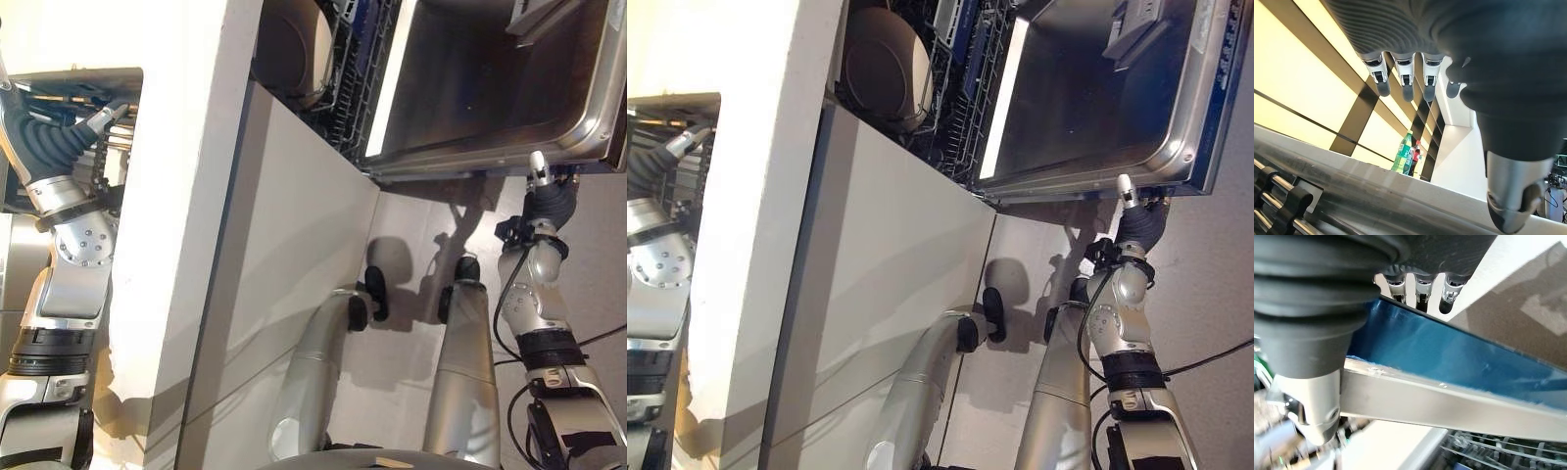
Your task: Pick up plates and place into dishwasher.
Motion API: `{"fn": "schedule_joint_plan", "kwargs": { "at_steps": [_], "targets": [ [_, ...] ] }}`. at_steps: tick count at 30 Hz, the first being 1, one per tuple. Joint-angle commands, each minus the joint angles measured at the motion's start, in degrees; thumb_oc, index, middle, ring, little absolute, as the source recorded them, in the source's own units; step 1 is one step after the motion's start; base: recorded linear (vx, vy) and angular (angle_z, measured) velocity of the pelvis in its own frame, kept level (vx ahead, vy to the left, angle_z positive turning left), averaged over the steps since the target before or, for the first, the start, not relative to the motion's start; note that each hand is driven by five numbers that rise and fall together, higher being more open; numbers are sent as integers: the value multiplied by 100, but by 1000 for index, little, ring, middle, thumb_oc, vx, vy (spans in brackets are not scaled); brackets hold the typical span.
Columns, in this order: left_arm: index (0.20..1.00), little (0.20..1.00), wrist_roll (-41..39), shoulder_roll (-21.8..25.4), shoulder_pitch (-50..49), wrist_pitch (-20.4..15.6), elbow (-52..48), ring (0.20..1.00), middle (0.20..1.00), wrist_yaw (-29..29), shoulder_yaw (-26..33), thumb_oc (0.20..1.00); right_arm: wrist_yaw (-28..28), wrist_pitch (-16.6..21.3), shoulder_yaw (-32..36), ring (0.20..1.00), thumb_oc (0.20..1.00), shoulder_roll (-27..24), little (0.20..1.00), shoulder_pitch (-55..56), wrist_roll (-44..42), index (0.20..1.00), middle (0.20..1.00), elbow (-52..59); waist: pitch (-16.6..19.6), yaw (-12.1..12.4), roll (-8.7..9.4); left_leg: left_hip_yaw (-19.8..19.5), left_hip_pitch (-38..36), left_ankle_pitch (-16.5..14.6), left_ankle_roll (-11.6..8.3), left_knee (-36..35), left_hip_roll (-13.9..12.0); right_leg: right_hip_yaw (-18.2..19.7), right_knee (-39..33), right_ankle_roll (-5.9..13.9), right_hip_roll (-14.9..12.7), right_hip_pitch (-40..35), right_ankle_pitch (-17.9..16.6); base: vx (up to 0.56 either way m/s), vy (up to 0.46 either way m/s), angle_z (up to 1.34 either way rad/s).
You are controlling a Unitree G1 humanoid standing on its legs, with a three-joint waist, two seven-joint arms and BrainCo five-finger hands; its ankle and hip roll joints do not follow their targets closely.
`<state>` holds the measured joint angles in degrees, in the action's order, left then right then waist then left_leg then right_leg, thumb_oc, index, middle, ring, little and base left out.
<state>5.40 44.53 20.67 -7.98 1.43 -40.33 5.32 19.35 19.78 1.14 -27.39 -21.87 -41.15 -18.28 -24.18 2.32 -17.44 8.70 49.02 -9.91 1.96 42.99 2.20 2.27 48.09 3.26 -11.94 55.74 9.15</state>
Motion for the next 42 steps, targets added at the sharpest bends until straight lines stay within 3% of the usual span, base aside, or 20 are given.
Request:
{"fn": "schedule_joint_plan", "kwargs": {
  "at_steps": [1,16,19,32,42],
  "targets": [
    [1000,1000,-5,-1088,-613,23,-313,1000,1000,55,-913,1000,-609,433,-512,1000,1000,-19,1000,-1021,1367,1000,1000,1770,-562,-137,286,-324,-325,913,-314,-977,-196,-110,158,1,142,-600,-3,42,-51,4],
    [1000,1000,-212,-693,-828,9,-363,1000,1000,347,-397,1000,-468,382,-666,1000,1000,325,1000,-904,2112,1000,1000,2338,-562,327,1112,-812,-1592,985,-323,-1465,-159,-889,-867,-92,178,-2490,-173,41,-89,15],
    [1000,1000,-231,-672,-916,-6,-388,1000,1000,377,-337,1000,-537,367,-687,1000,1000,344,1000,-869,2166,1000,1000,2366,-562,383,1201,-886,-1935,926,-312,-1536,-139,-992,-1006,-107,159,-2894,-110,52,-27,13],
    [1000,1000,-387,-565,-870,-111,-295,1000,1000,462,-224,1000,-771,312,-779,1000,1000,279,1000,-835,2073,1000,1000,2502,-408,534,1358,-1065,-2778,1195,-326,-2171,-192,-1345,-1774,-156,200,-3932,-256,-2,-31,13],
    [1000,1000,-230,-688,-1009,-149,-410,1000,1000,434,-181,1000,-588,61,-723,1000,1000,287,1000,49,1882,1000,1000,2750,-78,364,1518,-904,-3276,1372,-390,-2817,-348,-1452,-2536,-113,351,-4494,-414,-48,-58,5]
  ]
}}
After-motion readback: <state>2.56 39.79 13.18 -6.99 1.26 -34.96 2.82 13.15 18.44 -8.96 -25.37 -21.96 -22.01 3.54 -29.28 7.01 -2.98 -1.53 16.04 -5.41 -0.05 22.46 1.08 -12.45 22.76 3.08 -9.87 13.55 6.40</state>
